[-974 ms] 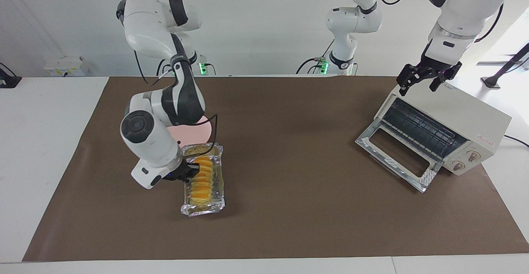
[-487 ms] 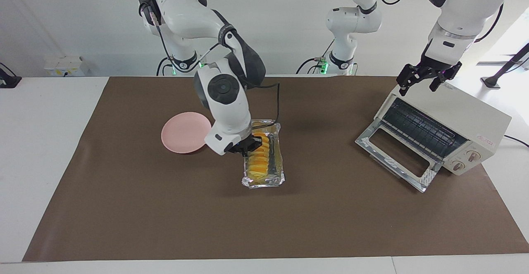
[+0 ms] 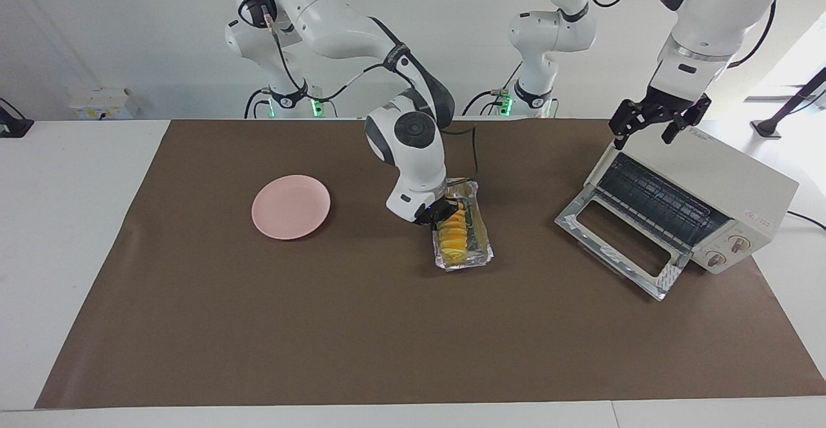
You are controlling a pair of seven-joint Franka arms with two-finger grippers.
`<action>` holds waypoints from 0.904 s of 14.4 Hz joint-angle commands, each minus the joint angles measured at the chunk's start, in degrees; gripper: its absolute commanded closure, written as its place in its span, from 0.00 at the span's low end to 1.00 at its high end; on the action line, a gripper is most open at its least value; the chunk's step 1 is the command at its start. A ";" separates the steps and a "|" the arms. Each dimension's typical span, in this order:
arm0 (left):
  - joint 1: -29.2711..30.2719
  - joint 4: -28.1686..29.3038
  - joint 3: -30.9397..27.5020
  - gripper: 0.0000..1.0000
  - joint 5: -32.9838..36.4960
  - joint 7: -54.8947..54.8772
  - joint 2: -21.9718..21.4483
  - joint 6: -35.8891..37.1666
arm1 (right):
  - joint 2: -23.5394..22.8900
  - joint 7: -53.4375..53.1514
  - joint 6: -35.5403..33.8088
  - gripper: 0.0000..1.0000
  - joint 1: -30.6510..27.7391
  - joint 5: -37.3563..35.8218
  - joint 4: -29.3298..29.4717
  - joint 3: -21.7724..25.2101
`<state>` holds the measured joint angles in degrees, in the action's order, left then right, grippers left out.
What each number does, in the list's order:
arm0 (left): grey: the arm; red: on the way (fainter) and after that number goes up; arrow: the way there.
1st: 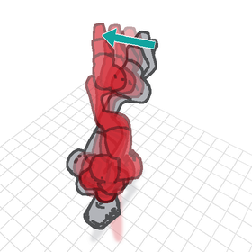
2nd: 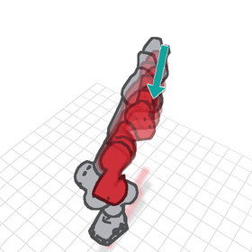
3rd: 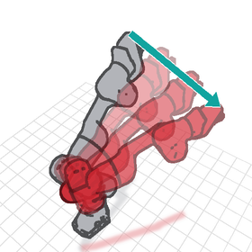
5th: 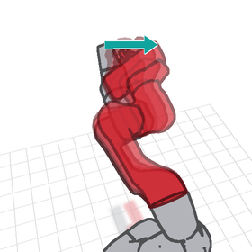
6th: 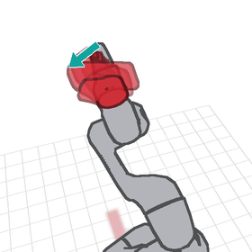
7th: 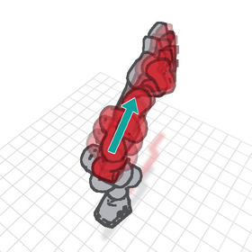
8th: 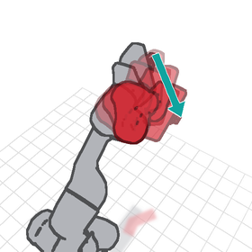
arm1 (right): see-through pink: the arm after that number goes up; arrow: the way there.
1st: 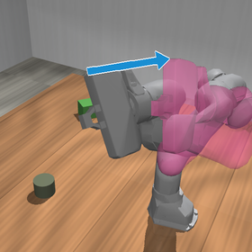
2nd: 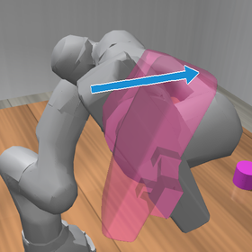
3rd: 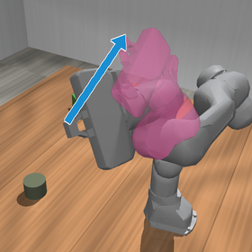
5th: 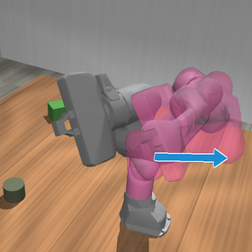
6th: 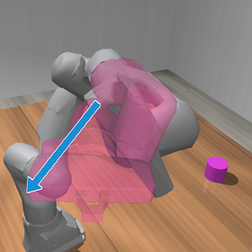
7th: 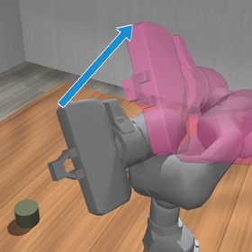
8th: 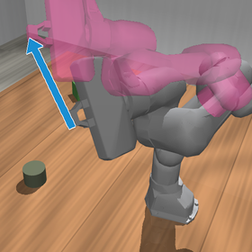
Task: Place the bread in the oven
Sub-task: 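Push the foil tray toward the oven with the right gripper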
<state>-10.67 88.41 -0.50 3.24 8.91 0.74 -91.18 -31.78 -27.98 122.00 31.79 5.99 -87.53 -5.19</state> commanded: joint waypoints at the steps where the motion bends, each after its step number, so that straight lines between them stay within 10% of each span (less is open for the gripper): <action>1: -3.47 3.79 -0.55 0.00 -0.69 1.02 -2.06 -2.08 | 2.69 -0.06 1.40 1.00 0.20 1.31 -3.70 0.27; 2: -4.26 3.88 -0.55 0.00 -0.78 1.02 -1.79 -1.90 | 2.95 -0.49 2.01 1.00 0.64 1.39 -4.49 0.27; 3: -4.79 3.88 -0.55 0.00 -1.12 1.11 -1.36 -2.07 | 3.13 -1.02 2.01 0.12 0.73 1.31 -4.84 0.36; 4: -5.84 3.79 -0.55 0.00 -1.65 1.89 -0.40 -2.34 | 3.31 -1.63 1.58 0.00 0.73 1.31 -5.02 0.36; 13: -11.54 3.26 -0.64 0.00 -6.58 10.57 7.42 -7.95 | 3.57 -2.00 -8.44 0.00 -8.30 2.80 2.36 0.45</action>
<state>-18.95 91.84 -0.28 -2.35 15.35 5.40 -96.37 -29.03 -31.10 115.63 27.62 6.47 -86.35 -4.09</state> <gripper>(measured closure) 0.000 0.000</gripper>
